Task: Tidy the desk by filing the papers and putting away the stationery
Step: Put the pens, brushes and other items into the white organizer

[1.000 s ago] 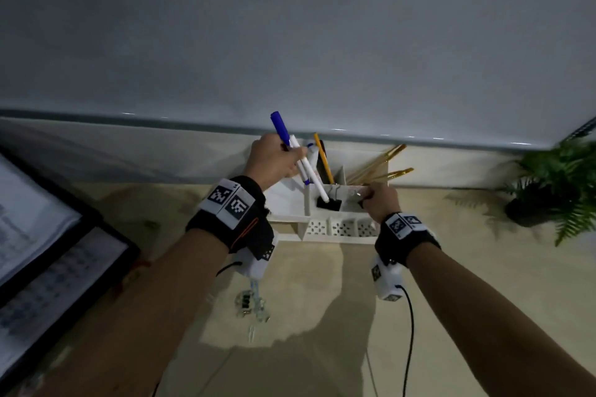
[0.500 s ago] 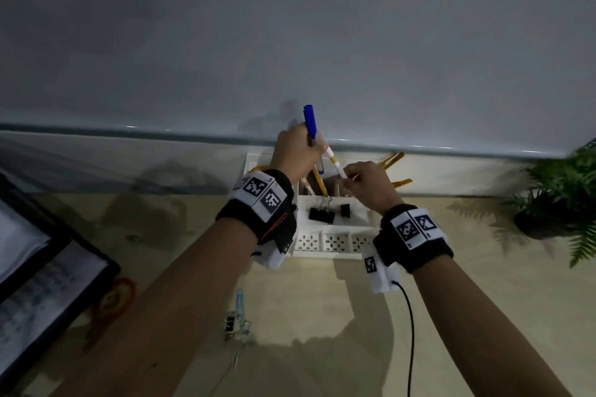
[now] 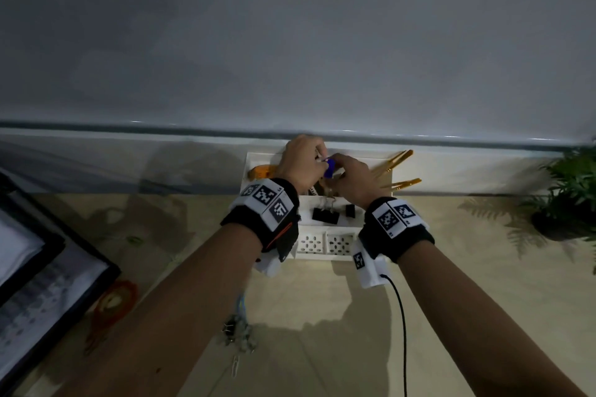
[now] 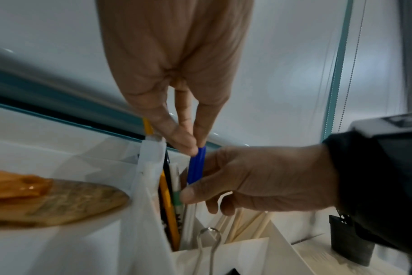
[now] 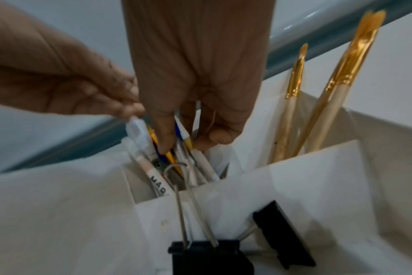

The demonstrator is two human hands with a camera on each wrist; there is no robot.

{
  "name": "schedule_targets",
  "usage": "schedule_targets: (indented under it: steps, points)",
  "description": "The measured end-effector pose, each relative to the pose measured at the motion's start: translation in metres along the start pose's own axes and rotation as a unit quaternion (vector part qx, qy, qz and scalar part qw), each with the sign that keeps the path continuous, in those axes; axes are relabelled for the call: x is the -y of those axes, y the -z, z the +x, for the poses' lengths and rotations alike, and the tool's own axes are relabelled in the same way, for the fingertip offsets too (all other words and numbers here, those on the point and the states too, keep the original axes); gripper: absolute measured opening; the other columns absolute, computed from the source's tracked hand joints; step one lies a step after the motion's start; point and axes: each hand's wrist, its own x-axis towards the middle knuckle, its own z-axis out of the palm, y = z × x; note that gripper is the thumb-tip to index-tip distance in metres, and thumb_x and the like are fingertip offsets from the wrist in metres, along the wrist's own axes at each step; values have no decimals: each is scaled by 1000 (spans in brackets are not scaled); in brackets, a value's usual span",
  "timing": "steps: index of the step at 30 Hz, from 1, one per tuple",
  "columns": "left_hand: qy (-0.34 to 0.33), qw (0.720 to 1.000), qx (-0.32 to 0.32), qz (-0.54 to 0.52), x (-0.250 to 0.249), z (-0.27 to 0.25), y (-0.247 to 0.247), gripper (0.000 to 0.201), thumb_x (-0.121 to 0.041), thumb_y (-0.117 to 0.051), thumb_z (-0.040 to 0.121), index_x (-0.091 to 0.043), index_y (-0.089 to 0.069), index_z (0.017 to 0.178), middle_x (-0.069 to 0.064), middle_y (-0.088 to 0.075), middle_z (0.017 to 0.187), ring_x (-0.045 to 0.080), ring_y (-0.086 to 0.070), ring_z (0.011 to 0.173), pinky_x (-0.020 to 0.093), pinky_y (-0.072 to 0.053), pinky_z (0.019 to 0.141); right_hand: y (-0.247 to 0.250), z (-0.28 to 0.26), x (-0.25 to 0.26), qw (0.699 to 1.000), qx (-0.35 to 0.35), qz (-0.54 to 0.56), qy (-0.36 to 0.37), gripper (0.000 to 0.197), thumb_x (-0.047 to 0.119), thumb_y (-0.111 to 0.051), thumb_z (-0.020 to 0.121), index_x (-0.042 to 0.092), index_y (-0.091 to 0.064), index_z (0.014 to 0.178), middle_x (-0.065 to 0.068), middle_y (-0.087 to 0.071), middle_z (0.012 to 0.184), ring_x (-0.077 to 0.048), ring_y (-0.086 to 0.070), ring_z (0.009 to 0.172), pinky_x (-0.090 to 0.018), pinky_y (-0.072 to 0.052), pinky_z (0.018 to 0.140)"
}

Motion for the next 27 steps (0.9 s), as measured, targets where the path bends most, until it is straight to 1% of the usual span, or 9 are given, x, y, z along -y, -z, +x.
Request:
schedule_targets:
  steps: [3,5,7,9,12,14,20,24,27]
  points:
    - [13,998,-1,57,8,-3,7,37,-3,-66,80,-4,-50,113,10,-45,117,24,-54,102,26,-44,78,-2,4,-1,999,-23,2,-40,18,9,-57,87,-1,-61,102,-17,-64,102,-24,-56,90,-24,-36,76]
    - [26,994,44,98,13,-4,11,50,-2,-68,78,-4,-40,120,13,-46,123,28,-55,107,35,-50,84,-5,7,-2,998,-8,-14,-58,15,10,-54,89,0,-60,97,-20,-64,102,-29,-59,92,-27,-39,74]
    - [26,986,96,134,12,-3,12,53,1,-61,81,-4,-32,125,19,-52,121,34,-56,107,41,-50,87,-10,9,1,997,23,-42,-54,12,13,-52,90,3,-57,91,-22,-64,102,-31,-59,91,-26,-37,72]
    - [17,980,115,161,8,1,12,51,4,-54,84,-3,-29,128,22,-54,121,37,-57,108,45,-50,90,-13,11,5,996,41,-67,-52,19,17,-52,90,-1,-57,94,-24,-63,103,-34,-59,94,-27,-37,71]
    - [-2,985,86,151,1,3,11,38,2,-54,86,-3,-37,120,19,-55,120,35,-57,107,41,-50,86,-9,14,7,995,41,-72,-46,21,11,-48,90,-4,-58,101,-25,-62,105,-38,-59,99,-32,-40,75]
    - [-10,988,58,144,-2,3,11,30,1,-53,87,-4,-42,116,18,-56,116,35,-57,102,41,-48,82,-5,14,8,996,24,-76,-35,22,11,-45,91,-3,-58,103,-25,-62,106,-38,-58,100,-29,-36,75]
    - [15,976,69,206,5,-5,10,37,-3,-40,95,-9,-48,131,20,-54,124,35,-56,111,40,-48,92,-21,5,7,983,111,-138,-42,31,2,-48,88,-4,-45,119,-25,-56,121,-37,-53,112,-32,-40,84]
    - [34,974,130,181,6,-17,17,58,-6,-41,95,-10,-18,149,24,-44,136,39,-49,122,44,-43,99,-21,-2,9,976,129,-167,-59,34,5,-47,89,-5,-42,121,-26,-51,127,-38,-50,117,-35,-39,88]
    - [56,983,117,132,9,-38,36,67,-10,-42,94,-20,-9,151,24,-41,141,40,-44,127,47,-40,104,-15,-14,19,987,73,-121,-74,37,8,-47,91,-3,-42,127,-24,-50,132,-38,-48,121,-35,-39,94]
